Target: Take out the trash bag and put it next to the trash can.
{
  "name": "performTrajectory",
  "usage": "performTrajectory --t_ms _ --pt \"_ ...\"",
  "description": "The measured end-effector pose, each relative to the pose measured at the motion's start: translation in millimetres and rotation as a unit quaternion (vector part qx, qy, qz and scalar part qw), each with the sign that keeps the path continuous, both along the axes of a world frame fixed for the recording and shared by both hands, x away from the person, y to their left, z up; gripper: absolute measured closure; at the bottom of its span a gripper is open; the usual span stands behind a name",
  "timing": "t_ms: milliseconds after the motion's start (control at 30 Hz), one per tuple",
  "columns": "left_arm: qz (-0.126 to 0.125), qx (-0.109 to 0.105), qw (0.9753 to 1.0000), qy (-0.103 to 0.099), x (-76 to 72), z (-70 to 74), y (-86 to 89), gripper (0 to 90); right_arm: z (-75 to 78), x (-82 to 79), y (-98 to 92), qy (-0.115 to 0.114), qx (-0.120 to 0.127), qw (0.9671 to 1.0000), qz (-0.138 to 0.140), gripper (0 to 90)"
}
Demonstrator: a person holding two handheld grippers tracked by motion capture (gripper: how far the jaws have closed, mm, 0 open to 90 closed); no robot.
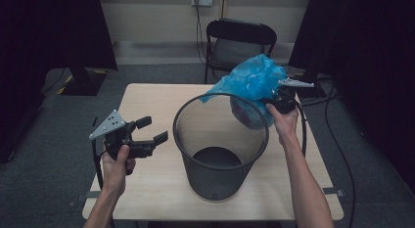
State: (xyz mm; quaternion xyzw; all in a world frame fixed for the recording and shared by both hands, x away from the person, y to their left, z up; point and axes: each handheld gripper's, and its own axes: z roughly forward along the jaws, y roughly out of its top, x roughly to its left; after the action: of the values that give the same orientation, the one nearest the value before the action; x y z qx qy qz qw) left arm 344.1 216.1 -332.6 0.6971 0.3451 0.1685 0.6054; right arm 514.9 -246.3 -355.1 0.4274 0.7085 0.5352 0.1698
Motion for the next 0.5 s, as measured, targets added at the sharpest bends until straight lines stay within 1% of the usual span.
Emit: performTrajectory --t_ms 67,133,167,200,267,300,367,400,433,467,500 --pt "0.001 0.016 0.9999 0.007 -2.0 -11.3 0.2 15.2 -9.2 -1.7 -2.9 0.005 0.001 1.0 -0.003 86.9" --pt "0.017 0.024 0.9992 0.025 -4.9 -27.4 0.4 15.3 -17.8 -3.3 -6.0 0.013 -0.007 0.9999 -0.005 86.9" --pt "0.024 0.04 0.9983 0.033 -6.4 -35.9 0.2 15.3 -22.0 -4.0 -8.5 0.016 -0.008 0.9998 -0.008 86.9" --pt "0.032 0.057 0.997 0.04 -7.9 -43.8 0.3 15.4 -25.9 -4.8 -11.2 0.018 -0.007 0.9997 -0.011 86.9" --pt "0.046 0.073 0.995 0.051 -9.5 -57.3 1.1 15.4 -32.9 -7.1 -15.3 0.023 -0.011 0.9995 -0.015 86.9" --pt "0.045 0.081 0.9939 0.06 -10.1 -62.8 1.1 15.4 -36.4 -8.3 -16.9 0.026 -0.015 0.9994 -0.017 86.9" --pt "0.042 0.101 0.9916 0.07 -12.7 -74.1 0.6 15.4 -44.2 -11.9 -20.0 0.029 -0.016 0.9993 -0.019 86.9" --pt "0.045 0.113 0.9896 0.077 -13.5 -79.2 0.7 15.4 -48.3 -13.9 -21.5 0.032 -0.018 0.9991 -0.022 86.9" --pt "0.056 0.125 0.9871 0.083 -14.8 -84.5 0.4 15.6 -52.4 -15.8 -22.9 0.034 -0.02 0.999 -0.022 86.9" --pt "0.065 0.131 0.9858 0.082 -16.8 -90.5 0.0 15.4 -56.3 -17.9 -24.1 0.036 -0.023 0.9989 -0.022 86.9" --pt "0.064 0.135 0.9849 0.087 -18.7 -97.2 -1.2 15.4 -59.9 -20.5 -25.1 0.037 -0.024 0.9987 -0.025 86.9"
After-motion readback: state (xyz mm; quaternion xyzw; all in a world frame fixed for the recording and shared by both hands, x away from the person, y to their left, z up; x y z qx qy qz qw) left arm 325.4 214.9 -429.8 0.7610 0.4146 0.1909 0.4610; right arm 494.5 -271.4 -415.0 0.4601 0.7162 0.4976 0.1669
